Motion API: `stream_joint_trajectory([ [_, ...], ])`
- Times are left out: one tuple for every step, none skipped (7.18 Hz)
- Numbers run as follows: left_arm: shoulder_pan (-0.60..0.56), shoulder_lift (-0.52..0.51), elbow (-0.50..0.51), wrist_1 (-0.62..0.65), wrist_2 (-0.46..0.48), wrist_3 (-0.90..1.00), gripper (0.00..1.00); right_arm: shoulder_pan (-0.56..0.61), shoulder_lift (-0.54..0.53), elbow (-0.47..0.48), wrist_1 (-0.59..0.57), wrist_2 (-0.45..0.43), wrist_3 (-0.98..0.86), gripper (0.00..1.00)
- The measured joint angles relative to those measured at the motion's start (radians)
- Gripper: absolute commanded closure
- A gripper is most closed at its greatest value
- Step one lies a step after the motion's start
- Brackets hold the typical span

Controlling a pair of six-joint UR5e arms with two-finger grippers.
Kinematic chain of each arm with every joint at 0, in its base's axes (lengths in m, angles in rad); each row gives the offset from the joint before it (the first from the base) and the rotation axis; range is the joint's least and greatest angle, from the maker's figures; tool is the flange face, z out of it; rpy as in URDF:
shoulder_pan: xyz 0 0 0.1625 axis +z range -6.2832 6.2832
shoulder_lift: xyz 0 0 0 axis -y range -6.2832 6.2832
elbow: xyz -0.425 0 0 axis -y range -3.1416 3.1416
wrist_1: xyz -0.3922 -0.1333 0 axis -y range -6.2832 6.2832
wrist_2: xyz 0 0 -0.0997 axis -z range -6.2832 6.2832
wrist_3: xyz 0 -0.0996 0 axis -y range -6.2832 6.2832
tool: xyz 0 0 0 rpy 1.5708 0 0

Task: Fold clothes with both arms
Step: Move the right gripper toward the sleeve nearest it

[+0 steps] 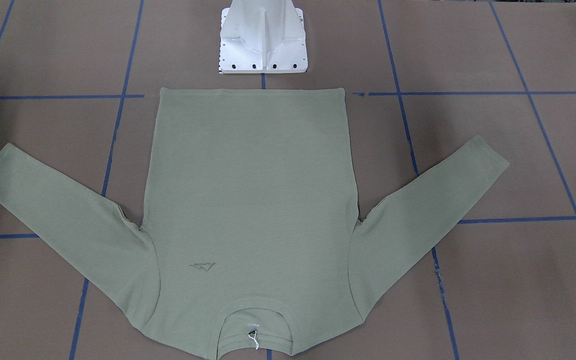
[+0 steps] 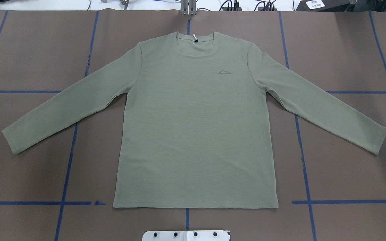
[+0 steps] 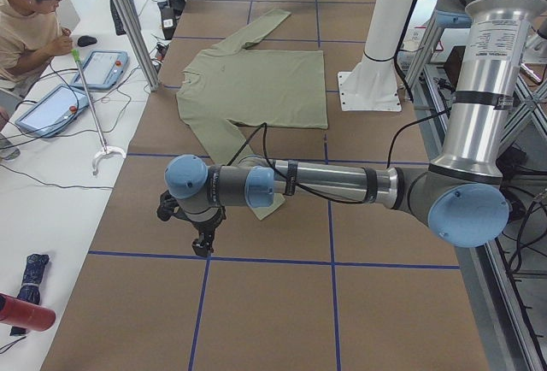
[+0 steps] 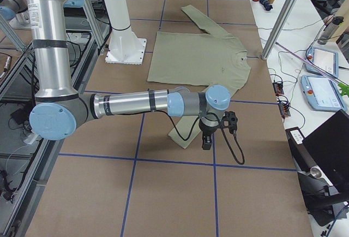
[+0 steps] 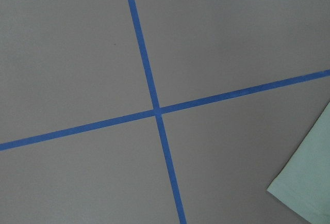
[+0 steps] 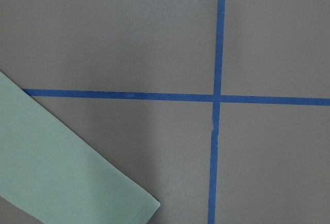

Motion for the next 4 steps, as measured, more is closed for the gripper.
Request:
stream_joint_trajectory([
  [-0.003, -0.001, -0.009, -0.001, -0.006, 0.002, 0.0, 0.0, -0.001, -0.002, 0.0, -0.002, -0.002, 0.0],
  [-0.003, -0.003, -0.026, 0.0, -0.006, 0.0, 0.0, 0.0, -0.004, -0.003, 0.0, -0.002, -0.005, 0.0],
  [-0.003, -0.003, -0.038, 0.0, -0.003, -0.004, 0.0, 0.0, -0.007, 0.0, 0.001, -0.001, -0.006, 0.0],
  [-0.003, -0.001, -0.048, 0.0, -0.002, -0.007, 0.0, -0.001, -0.008, 0.004, 0.001, 0.001, -0.006, 0.0],
])
